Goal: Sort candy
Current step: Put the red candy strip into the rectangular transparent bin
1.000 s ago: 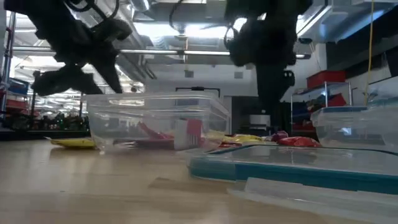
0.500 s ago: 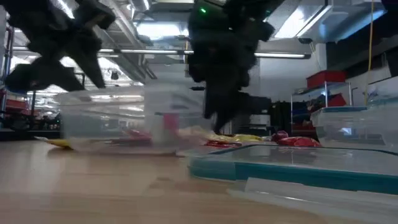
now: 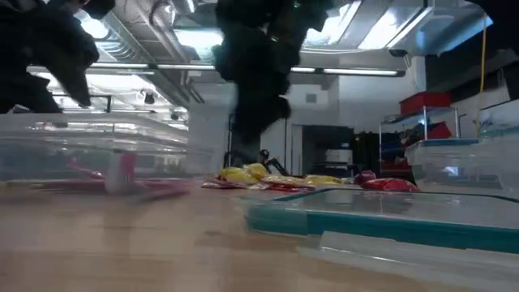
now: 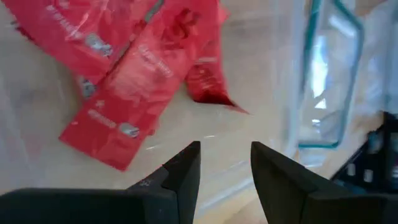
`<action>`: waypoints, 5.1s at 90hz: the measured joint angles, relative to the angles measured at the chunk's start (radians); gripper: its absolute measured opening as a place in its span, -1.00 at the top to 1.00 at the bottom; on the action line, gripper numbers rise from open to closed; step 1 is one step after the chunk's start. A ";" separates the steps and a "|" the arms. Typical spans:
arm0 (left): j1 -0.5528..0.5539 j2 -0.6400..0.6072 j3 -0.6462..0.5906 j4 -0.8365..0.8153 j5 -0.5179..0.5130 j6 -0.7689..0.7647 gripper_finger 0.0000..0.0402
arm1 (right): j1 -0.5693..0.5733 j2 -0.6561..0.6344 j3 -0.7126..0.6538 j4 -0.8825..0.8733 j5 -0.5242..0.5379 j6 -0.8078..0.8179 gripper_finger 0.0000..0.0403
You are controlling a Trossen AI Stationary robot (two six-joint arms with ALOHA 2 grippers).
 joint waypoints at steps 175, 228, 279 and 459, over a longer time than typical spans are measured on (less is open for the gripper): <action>0.000 -0.279 0.218 -0.219 -0.376 0.378 0.39 | -0.081 -0.077 -0.127 0.026 -0.005 0.026 0.97; 0.000 -0.277 0.218 -0.219 -0.379 0.367 0.39 | -0.067 -0.077 -0.226 0.141 0.157 0.122 0.02; 0.000 -0.277 0.218 -0.219 -0.380 0.377 0.39 | -0.146 -0.078 -0.226 0.207 -0.354 0.014 0.01; -0.167 -0.255 0.125 -0.976 0.018 -0.166 0.39 | 0.027 0.089 0.251 0.203 0.040 -0.637 0.96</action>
